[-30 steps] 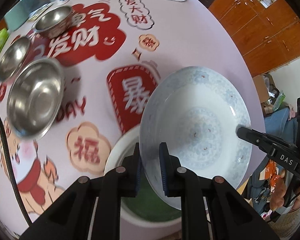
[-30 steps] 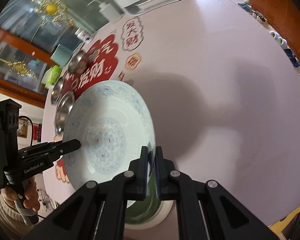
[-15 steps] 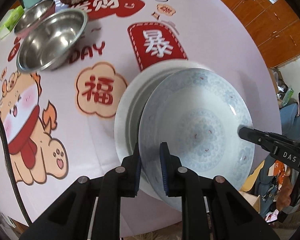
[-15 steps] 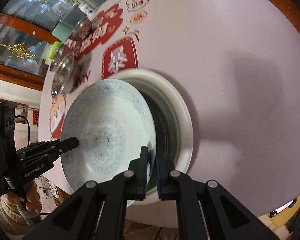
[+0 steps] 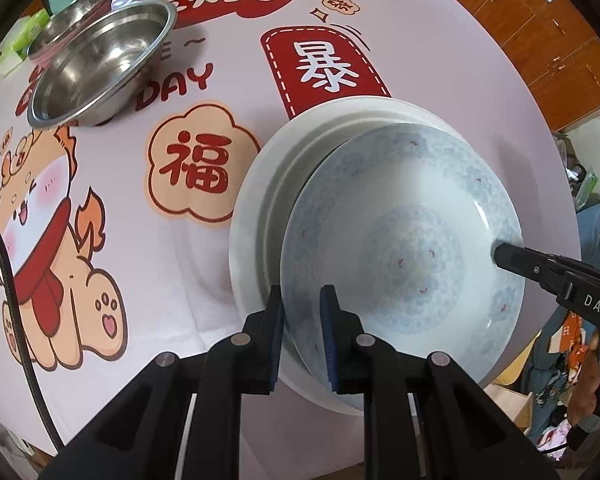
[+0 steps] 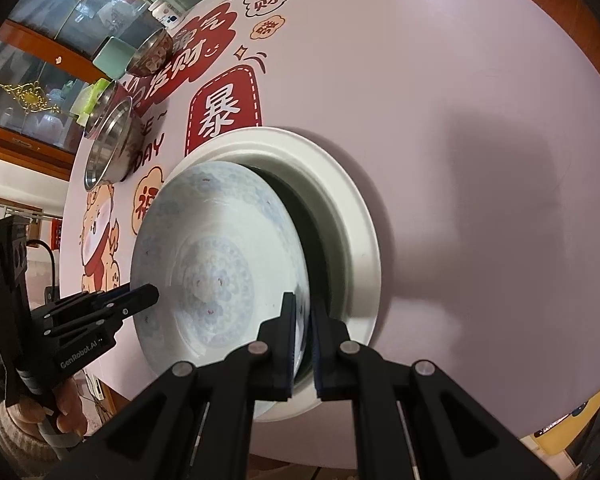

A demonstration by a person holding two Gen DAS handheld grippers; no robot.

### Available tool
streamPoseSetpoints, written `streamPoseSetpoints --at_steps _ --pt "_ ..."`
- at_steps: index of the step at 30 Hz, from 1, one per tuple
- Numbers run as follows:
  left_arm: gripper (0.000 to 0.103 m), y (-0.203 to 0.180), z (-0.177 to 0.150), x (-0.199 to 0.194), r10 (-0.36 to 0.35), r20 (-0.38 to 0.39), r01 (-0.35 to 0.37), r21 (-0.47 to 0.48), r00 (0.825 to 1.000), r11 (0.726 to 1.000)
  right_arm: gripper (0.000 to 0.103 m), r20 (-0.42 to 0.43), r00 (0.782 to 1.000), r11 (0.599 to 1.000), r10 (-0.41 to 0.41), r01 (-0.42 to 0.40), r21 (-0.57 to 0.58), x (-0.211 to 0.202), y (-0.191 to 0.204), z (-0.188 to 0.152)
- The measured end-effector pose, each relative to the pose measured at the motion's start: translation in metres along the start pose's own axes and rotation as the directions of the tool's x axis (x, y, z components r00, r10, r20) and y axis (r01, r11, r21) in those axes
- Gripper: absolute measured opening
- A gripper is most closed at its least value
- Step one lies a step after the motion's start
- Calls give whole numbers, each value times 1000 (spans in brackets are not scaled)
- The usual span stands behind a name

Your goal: Organize plates and bowls

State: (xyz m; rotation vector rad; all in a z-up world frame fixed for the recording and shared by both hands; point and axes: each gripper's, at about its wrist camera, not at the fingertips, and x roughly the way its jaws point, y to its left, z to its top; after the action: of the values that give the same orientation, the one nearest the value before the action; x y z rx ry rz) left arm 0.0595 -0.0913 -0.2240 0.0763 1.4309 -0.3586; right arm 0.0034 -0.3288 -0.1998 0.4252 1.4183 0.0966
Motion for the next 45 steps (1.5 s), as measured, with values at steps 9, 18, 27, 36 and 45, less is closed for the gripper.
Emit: streamPoseSetpoints --at_steps 9,18,27,36,45 --pt "16 -3 -6 -7 8 13 -8 1 1000 1000 7 -13 1000 1000 -6 6 10 7 -1 2" --pt "16 -5 -3 -6 10 2 -10 14 1000 1000 7 -47 998 1000 -29 29 1 7 3 6" --pt "16 -13 -6 -6 19 8 -20 42 1000 999 9 -70 994 997 -80 79 -18 6 7 6" --pt "26 -15 -4 -14 26 27 -27 48 999 999 11 -32 988 987 -153 152 -50 -3 17 10" --pt "33 -17 -4 -21 43 49 -47 70 998 996 31 20 979 975 -204 205 -82 -21 24 17"
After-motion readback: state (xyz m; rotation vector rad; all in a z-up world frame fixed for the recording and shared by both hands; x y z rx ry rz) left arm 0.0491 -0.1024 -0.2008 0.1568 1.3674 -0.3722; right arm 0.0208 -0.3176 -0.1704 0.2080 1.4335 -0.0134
